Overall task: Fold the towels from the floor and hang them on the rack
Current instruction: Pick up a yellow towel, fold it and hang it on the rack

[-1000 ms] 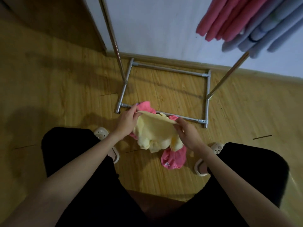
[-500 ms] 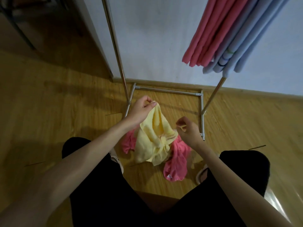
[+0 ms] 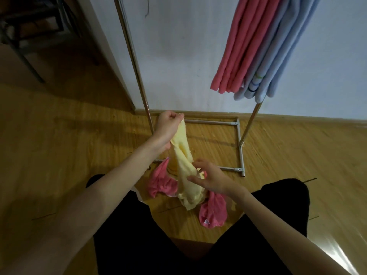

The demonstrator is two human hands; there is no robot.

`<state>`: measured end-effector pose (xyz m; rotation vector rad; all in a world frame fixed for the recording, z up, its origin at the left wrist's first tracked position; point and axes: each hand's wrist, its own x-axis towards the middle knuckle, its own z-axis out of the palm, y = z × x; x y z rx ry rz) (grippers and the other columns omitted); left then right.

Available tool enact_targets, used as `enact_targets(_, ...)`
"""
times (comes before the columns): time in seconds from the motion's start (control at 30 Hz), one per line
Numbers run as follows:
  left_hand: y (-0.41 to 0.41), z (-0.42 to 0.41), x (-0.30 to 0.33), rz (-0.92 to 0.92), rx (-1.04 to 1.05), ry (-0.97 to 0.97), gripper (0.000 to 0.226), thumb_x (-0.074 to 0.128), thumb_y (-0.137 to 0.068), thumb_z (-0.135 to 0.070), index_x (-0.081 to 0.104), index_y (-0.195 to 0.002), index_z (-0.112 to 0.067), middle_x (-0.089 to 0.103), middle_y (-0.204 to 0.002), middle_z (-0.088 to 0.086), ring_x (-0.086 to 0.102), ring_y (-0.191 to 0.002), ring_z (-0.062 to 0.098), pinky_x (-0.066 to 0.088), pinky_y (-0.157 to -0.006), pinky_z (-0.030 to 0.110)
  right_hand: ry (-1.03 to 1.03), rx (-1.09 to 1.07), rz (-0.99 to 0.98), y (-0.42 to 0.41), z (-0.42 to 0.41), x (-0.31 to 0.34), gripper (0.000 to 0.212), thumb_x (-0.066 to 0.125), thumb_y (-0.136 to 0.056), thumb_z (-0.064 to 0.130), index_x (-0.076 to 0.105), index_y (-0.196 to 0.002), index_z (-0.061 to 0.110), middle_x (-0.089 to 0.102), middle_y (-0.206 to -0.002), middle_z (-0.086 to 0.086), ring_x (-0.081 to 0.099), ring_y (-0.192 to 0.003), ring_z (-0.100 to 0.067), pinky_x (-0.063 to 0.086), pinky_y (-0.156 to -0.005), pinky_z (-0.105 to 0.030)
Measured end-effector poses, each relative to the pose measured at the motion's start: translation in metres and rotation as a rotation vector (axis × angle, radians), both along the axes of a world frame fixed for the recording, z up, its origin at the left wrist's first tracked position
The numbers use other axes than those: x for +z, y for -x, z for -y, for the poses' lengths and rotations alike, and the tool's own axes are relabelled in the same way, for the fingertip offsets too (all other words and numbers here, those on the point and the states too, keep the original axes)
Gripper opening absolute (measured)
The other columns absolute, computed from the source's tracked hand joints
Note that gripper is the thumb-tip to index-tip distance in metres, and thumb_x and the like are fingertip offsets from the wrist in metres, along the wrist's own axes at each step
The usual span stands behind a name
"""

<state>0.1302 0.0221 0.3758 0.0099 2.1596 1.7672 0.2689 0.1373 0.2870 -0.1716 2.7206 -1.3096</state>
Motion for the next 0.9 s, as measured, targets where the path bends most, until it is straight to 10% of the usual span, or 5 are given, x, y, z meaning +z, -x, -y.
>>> enact_targets(0.3, 0.041, 0.015, 0.013, 0.053, 0.074, 0.061, 0.012, 0.063, -0.091, -0.021, 0.058, -0.086, -0.012, 0.06, -0.089, 0.005, 0.061, -0.082, 0.018, 0.055, -0.07, 0.029, 0.101, -0.052, -0.015, -0.006, -0.018, 0.072, 0.026, 0.06, -0.094, 0.027, 0.053, -0.069, 0.026, 0.048, -0.059, 0.012, 0.044, -0.055, -0.005, 0.037, -0.053, -0.025)
enact_targets(0.63, 0.026, 0.007, 0.026, -0.105, -0.169, -0.221, 0.019, 0.049, -0.093, 0.004, 0.055, -0.111, 0.001, 0.066, -0.091, 0.012, 0.066, -0.079, 0.02, 0.057, -0.071, 0.029, 0.749, -0.532, 0.011, 0.039, -0.006, 0.162, 0.018, 0.058, -0.094, 0.026, 0.067, -0.095, 0.01, 0.07, -0.085, -0.006, 0.068, -0.075, -0.012, 0.057, -0.072, -0.029)
enact_targets(0.9, -0.025, 0.062, 0.012, -0.501, -0.458, 0.048, 0.018, 0.062, -0.082, 0.004, 0.06, -0.094, -0.009, 0.064, -0.088, 0.002, 0.064, -0.082, 0.014, 0.055, -0.074, 0.028, 0.706, -0.731, -0.078, 0.063, 0.013, 0.153, 0.021, 0.053, -0.097, 0.029, 0.049, -0.091, 0.009, 0.046, -0.075, -0.008, 0.051, -0.068, -0.016, 0.048, -0.064, -0.025)
